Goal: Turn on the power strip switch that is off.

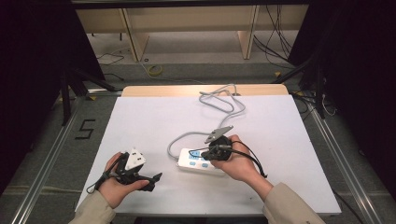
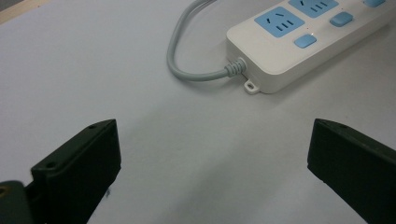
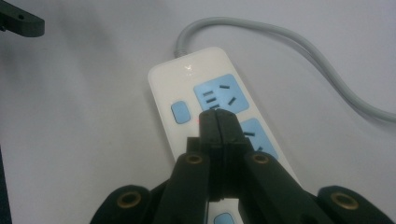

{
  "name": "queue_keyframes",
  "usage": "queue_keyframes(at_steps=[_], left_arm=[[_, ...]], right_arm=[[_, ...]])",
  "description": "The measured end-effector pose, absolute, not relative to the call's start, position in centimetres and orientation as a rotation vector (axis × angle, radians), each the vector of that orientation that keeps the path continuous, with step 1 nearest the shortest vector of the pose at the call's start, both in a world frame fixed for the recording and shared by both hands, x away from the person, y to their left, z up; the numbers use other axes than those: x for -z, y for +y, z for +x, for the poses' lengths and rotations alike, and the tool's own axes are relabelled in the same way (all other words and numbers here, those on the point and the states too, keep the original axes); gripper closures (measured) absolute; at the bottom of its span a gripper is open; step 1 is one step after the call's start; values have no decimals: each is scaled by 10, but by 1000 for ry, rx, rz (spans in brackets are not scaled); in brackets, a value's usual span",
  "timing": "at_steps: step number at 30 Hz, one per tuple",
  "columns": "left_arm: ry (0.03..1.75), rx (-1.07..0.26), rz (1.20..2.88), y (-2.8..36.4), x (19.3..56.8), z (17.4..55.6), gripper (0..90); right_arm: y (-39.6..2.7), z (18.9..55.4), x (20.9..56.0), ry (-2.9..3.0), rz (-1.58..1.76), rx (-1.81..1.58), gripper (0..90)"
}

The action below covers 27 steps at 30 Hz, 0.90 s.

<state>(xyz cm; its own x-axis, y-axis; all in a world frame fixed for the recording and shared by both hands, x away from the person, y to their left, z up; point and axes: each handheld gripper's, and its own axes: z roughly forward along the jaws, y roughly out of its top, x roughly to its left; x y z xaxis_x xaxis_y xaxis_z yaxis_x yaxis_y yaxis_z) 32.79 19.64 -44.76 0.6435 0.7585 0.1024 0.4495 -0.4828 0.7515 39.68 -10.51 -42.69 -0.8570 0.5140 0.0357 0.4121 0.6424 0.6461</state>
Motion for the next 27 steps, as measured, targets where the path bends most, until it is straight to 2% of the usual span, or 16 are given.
queue_keyframes(at_steps=[27], left_arm=[[932, -559, 2153, 196, 448, 328, 23]], right_arm=[[-94, 399, 431, 2773, 781, -901, 900]])
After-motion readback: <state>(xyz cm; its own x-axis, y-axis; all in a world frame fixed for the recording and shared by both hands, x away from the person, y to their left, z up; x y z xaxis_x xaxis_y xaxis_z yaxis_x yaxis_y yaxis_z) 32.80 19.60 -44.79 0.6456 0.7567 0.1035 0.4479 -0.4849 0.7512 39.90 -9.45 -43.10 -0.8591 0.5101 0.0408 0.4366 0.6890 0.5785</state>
